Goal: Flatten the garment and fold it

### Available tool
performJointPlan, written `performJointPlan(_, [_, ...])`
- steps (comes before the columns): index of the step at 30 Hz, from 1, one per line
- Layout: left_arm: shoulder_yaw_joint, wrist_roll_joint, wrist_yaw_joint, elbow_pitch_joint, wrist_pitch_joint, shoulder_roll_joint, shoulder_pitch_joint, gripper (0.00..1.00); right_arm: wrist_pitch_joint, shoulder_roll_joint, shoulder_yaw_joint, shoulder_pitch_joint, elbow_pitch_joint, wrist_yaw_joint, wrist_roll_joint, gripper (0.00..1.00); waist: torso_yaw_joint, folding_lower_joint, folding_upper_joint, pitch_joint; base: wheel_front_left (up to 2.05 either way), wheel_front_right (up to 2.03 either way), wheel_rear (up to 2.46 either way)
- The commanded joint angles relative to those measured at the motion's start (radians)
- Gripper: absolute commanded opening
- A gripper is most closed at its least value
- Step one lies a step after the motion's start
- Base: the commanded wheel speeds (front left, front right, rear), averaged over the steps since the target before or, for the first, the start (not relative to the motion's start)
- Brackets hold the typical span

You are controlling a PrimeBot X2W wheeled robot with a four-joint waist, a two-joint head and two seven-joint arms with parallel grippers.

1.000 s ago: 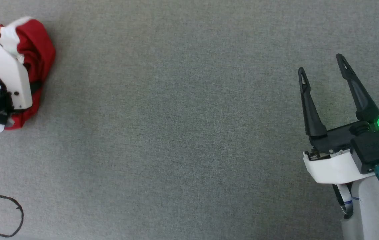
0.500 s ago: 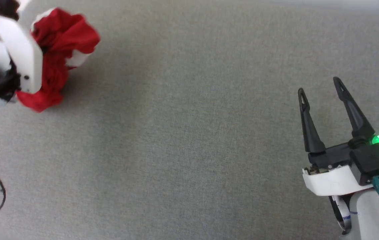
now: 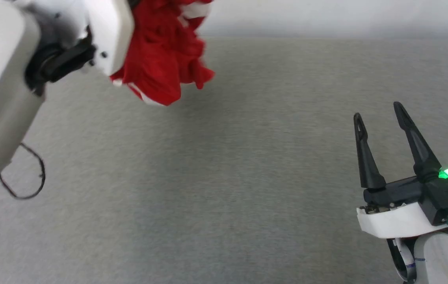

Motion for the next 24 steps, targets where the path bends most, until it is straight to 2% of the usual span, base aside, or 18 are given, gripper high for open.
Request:
performJointPlan(1, [-0.027, -0.01, -0.007, -0.02, -0.017, -0.03, -0.042, 0.0, -0.005, 0.002, 0.001, 0.0, 0.003, -0.002, 0.008, 1.0, -0.147, 0.0001, -0.0002, -0.019, 0.0, 0.0, 0.0])
performJointPlan(5, [-0.084, -0.024, -0.007, -0.036, -0.043, -0.083, -0.078, 0.0, -0.005, 0.002, 0.0, -0.011, 0.001, -0.002, 0.021, 1.0, -0.237, 0.0001, -0.0002, -0.009, 0.0, 0.0, 0.0])
performJointPlan(9, [-0.169, -0.039, -0.007, -0.026, -0.08, -0.144, -0.067, 0.0, -0.005, 0.003, -0.009, -0.01, 0.0, -0.002, 0.039, 1.0, -0.296, 0.0001, -0.0002, 0.003, 0.0, 0.0, 0.0])
performJointPlan(10, [-0.169, -0.039, -0.007, -0.026, -0.08, -0.144, -0.067, 0.0, -0.005, 0.003, -0.009, -0.01, 0.0, -0.002, 0.039, 1.0, -0.296, 0.0001, -0.0002, 0.003, 0.0, 0.0, 0.0])
performJointPlan(17, [-0.361, -0.111, -0.007, 0.056, -0.161, -0.239, 0.076, 0.0, -0.005, 0.003, -0.017, -0.002, -0.002, -0.002, 0.065, 1.0, -0.325, 0.0001, -0.0002, 0.031, 0.0, 0.0, 0.0])
performJointPlan(24, [-0.429, -0.15, -0.007, 0.112, -0.23, -0.321, 0.275, 0.0, -0.005, 0.003, -0.041, 0.0, -0.003, -0.002, 0.068, 1.0, -0.296, 0.0001, -0.0002, 0.046, 0.0, 0.0, 0.0])
